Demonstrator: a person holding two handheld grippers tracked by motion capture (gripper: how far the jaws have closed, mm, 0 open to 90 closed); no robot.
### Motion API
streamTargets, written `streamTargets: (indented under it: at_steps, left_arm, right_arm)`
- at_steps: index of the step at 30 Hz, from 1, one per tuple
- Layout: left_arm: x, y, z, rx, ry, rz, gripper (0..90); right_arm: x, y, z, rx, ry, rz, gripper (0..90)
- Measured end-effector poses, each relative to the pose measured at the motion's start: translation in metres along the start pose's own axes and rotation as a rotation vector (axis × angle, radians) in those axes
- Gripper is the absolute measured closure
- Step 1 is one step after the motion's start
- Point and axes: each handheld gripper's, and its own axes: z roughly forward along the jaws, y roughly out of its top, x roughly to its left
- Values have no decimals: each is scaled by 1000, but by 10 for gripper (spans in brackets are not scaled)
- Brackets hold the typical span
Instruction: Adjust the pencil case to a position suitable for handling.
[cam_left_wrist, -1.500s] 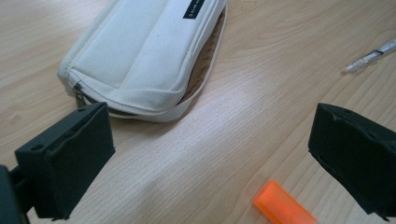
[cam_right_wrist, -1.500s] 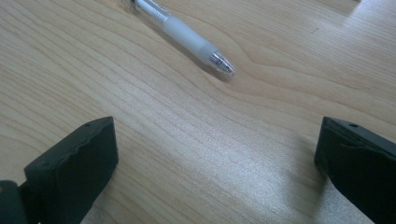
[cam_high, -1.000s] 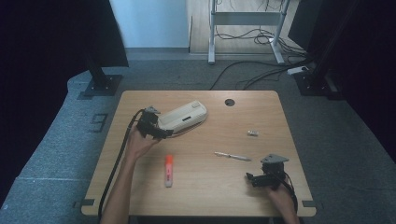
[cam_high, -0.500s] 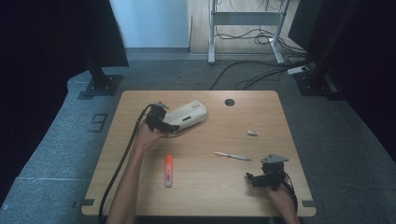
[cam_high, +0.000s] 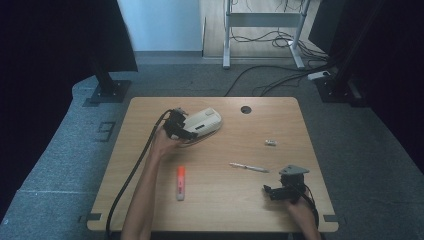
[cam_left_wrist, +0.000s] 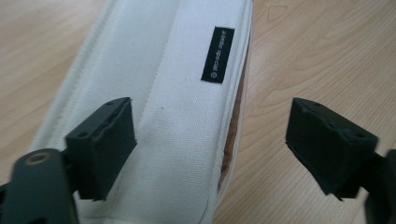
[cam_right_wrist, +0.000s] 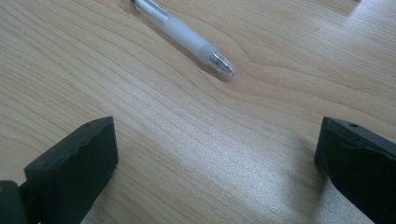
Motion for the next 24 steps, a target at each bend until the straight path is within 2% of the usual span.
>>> streamTargets:
  at_steps: [4, 7, 11, 14, 18, 22, 24]
  left_arm:
    - [3, -6, 11, 33, 22, 15, 264]
    - [5, -10, 11, 16, 26, 16, 317]
    - [5, -15, 11, 19, 35, 28, 367]
    - [0, -19, 14, 22, 82, 54, 386]
    - [-9, -21, 16, 36, 171, 121, 473]
    - [-11, -23, 14, 35, 178, 125, 565]
    - [-10, -27, 10, 12, 162, 109, 599]
  right_arm:
    - [0, 0, 0, 0, 0, 0, 0]
    - [0, 0, 0, 0, 0, 0, 0]
    - [0, 0, 0, 0, 0, 0, 0]
    - [0, 0, 0, 0, 0, 1, 0]
    - [0, 0, 0, -1, 0, -1, 0]
    - [0, 0, 0, -1, 0, -1, 0]
    - [0, 0, 0, 2, 0, 3, 0]
